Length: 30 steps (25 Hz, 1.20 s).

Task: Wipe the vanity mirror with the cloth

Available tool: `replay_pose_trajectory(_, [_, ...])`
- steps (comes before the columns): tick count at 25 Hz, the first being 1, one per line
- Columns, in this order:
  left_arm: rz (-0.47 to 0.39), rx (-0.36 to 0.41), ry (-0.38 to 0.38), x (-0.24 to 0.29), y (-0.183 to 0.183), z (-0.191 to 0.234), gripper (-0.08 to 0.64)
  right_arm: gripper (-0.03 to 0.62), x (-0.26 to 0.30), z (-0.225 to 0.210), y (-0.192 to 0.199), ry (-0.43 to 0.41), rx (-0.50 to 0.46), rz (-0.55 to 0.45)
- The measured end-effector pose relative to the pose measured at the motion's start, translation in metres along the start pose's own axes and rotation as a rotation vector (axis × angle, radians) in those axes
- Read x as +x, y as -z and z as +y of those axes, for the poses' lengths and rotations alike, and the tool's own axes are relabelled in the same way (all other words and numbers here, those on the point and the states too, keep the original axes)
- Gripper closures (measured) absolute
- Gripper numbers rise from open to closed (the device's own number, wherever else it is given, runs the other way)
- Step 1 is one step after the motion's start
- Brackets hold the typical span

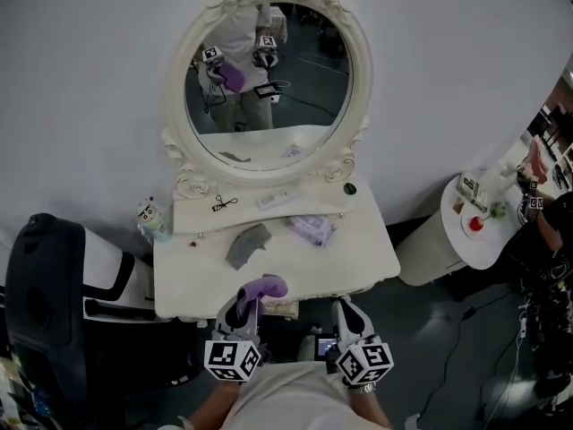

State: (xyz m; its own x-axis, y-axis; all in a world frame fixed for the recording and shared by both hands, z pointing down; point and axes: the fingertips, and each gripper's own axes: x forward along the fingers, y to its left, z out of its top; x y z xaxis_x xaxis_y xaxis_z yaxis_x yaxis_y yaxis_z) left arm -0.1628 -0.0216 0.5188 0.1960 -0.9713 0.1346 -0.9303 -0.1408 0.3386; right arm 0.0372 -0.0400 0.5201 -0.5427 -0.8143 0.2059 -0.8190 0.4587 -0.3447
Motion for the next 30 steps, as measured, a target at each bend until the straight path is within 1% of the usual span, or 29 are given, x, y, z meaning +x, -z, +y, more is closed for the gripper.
replay_pose_trajectory(2, [-0.006,0.0,-0.014,0.012,-0.005,0.003,0.503,0.584,0.014,-0.009,-0.006,-0.009,-0.002,0.01])
replay_pose_trajectory(4, [-0.02,-0.004,-0.052,0.025,-0.013,0.011,0.503,0.584,0.033,-0.017,-0.012,-0.031,-0.005,0.025])
replay_pose_trajectory(5, [-0.024,-0.004,-0.09,0.03,-0.016,0.016,0.503,0.584,0.044,-0.02,-0.014,-0.05,-0.011,0.035])
replay_pose_trajectory(8, [-0.011,0.01,-0.24,0.048,-0.023,0.037,0.505,0.584,0.078,-0.025,-0.023,-0.125,-0.044,0.063])
replay_pose_trajectory(9, [-0.009,0.012,-0.273,0.057,-0.026,0.041,0.505,0.584,0.089,-0.028,-0.028,-0.148,-0.053,0.066])
replay_pose_trajectory(11, [-0.016,0.012,-0.295,0.079,-0.037,0.041,0.505,0.584,0.11,-0.037,-0.043,-0.187,-0.064,0.063])
replay_pose_trajectory(13, [-0.032,0.035,-0.27,0.11,-0.056,0.03,0.505,0.584,0.13,-0.052,-0.062,-0.217,-0.066,0.048])
replay_pose_trajectory(15, [-0.057,0.07,-0.221,0.142,-0.084,0.015,0.505,0.584,0.149,-0.07,-0.079,-0.24,-0.076,0.03])
replay_pose_trajectory(17, [-0.087,0.09,-0.189,0.174,-0.117,0.006,0.505,0.584,0.165,-0.086,-0.09,-0.244,-0.132,0.022])
replay_pose_trajectory(19, [-0.122,0.103,-0.181,0.204,-0.153,0.0,0.505,0.584,0.177,-0.099,-0.098,-0.237,-0.212,0.022])
replay_pose_trajectory(20, [-0.14,0.108,-0.178,0.218,-0.171,-0.004,0.505,0.584,0.18,-0.104,-0.102,-0.243,-0.232,0.022])
replay_pose_trajectory(23, [-0.174,0.109,-0.152,0.254,-0.225,-0.021,0.505,0.584,0.185,-0.119,-0.109,-0.279,-0.22,0.027])
replay_pose_trajectory(25, [-0.182,0.104,-0.111,0.277,-0.26,-0.036,0.505,0.584,0.189,-0.133,-0.111,-0.279,-0.213,0.039])
replay_pose_trajectory(28, [-0.191,0.084,-0.016,0.308,-0.312,-0.06,0.505,0.584,0.194,-0.149,-0.113,-0.269,-0.198,0.048])
replay_pose_trajectory(30, [-0.189,0.053,0.052,0.327,-0.343,-0.073,0.505,0.584,0.198,-0.154,-0.111,-0.268,-0.189,0.048])
